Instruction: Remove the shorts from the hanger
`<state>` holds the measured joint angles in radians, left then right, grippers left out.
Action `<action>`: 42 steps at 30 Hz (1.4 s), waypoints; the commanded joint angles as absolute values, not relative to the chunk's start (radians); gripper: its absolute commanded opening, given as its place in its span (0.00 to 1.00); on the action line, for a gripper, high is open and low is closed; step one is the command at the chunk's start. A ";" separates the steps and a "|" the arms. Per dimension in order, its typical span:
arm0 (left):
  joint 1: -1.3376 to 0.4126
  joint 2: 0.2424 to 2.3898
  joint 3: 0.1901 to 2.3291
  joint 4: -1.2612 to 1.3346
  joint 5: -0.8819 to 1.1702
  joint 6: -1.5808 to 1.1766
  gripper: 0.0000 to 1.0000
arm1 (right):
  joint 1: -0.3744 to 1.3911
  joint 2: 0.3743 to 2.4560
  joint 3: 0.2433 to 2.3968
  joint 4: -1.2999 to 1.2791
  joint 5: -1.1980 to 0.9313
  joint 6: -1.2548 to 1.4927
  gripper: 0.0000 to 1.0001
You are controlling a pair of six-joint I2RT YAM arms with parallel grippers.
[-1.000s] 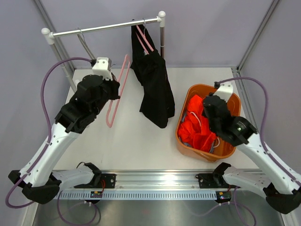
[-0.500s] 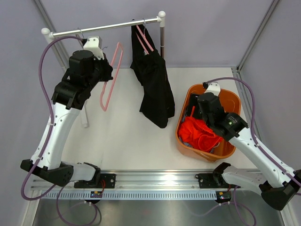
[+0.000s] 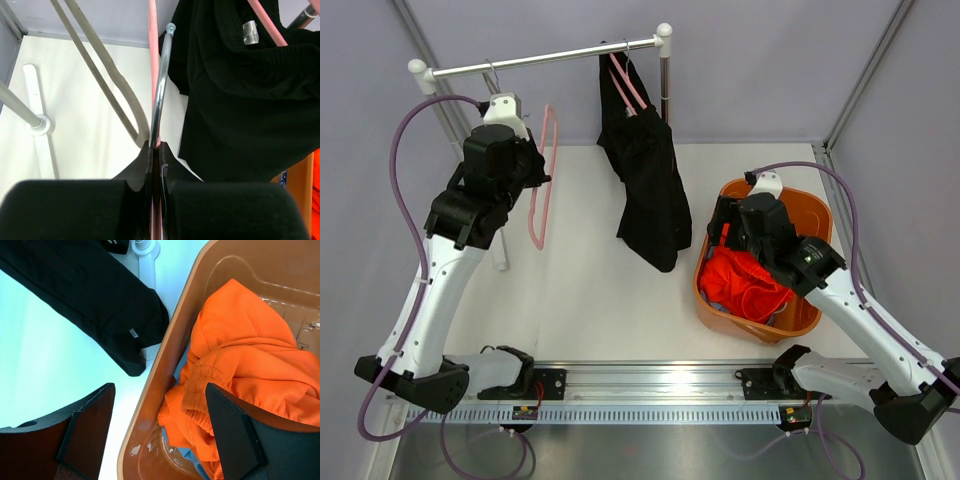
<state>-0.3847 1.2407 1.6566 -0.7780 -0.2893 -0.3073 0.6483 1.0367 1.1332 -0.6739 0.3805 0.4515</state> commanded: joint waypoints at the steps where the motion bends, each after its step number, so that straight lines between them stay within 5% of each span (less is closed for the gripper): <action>1: -0.382 1.186 1.655 -0.726 -0.344 -0.318 0.00 | 0.641 1.051 1.161 -0.637 0.347 0.440 0.82; 15: -0.383 1.288 1.790 -0.729 -0.296 -0.296 0.00 | 0.641 1.043 1.163 -0.637 0.338 0.436 0.82; 30: -0.293 1.664 2.230 -0.775 -0.181 -0.262 0.00 | 0.641 1.032 1.195 -0.621 0.304 0.399 0.83; 42: -0.262 1.785 2.321 -0.607 -0.205 -0.226 0.00 | 0.641 1.048 1.183 -0.584 0.288 0.361 0.84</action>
